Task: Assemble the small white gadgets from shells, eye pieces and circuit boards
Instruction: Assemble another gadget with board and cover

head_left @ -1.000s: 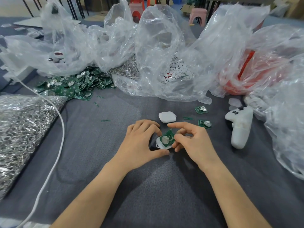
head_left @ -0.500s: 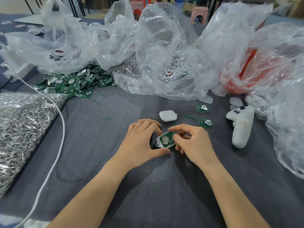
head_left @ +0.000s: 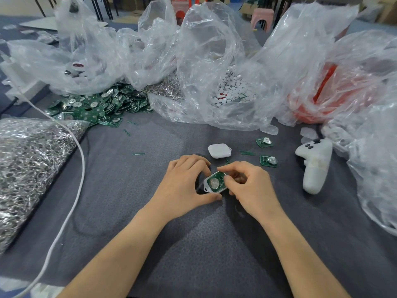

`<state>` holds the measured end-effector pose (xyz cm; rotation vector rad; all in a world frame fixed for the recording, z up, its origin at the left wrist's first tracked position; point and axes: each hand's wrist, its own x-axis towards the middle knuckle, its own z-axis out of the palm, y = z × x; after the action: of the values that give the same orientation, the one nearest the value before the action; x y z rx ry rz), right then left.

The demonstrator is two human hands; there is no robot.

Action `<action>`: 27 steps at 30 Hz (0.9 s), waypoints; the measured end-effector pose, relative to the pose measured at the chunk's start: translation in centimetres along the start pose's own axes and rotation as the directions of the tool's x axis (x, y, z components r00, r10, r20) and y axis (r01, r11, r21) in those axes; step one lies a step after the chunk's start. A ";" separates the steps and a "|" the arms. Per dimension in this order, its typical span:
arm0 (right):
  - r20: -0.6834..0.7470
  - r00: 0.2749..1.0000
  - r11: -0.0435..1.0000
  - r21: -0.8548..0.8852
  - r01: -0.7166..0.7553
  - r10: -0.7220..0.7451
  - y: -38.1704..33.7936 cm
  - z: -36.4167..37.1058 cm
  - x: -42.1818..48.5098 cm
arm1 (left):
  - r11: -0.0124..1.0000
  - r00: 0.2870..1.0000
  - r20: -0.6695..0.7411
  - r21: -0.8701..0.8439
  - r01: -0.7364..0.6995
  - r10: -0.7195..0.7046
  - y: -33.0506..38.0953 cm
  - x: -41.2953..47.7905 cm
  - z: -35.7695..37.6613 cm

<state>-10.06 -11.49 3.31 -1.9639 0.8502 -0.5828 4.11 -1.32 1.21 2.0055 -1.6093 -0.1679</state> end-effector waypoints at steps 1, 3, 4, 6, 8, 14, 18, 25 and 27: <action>-0.006 1.000 1.000 -0.013 0.007 -0.007 0.0 0.0 0.0 | 1.000 1.000 0.000 -0.001 0.000 0.000 0.0 0.0 0.0; -0.013 1.000 0.998 -0.052 0.018 -0.019 -0.1 0.1 0.0 | 1.000 1.000 -0.002 -0.001 0.001 -0.001 0.0 0.0 0.0; -0.012 1.000 0.998 -0.066 0.020 -0.021 -0.1 0.1 0.0 | 1.000 1.000 -0.002 -0.001 0.000 0.000 0.0 0.0 0.0; -0.005 1.000 0.998 -0.066 0.016 -0.016 -0.2 0.1 0.1 | 1.000 1.000 0.001 -0.008 0.002 -0.002 0.0 0.0 -0.1; 0.000 1.000 0.998 -0.060 0.013 -0.013 -0.1 0.1 0.1 | 1.000 1.000 0.006 -0.014 0.004 -0.004 0.1 0.1 -0.2; 0.003 1.000 0.998 -0.069 0.006 -0.006 0.0 0.2 0.3 | 1.000 1.000 0.002 -0.012 0.000 0.000 0.1 0.0 -0.2; 0.005 1.000 0.997 -0.070 -0.007 0.007 0.2 0.2 0.3 | 1.000 1.000 0.000 -0.014 -0.001 0.001 0.0 0.1 -0.1; 0.051 0.996 0.991 -0.106 0.079 -0.074 0.0 -0.1 0.1 | 1.000 1.000 -0.009 -0.025 -0.003 0.003 0.0 0.1 0.0; 0.076 0.993 0.988 -0.124 0.097 -0.088 0.0 0.0 0.1 | 0.999 1.000 -0.015 -0.032 -0.006 0.006 -0.1 0.1 -0.1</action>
<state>-10.00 -11.60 3.31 -2.1367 0.7722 -0.5207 4.28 -1.36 1.20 1.9730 -1.5933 -0.1750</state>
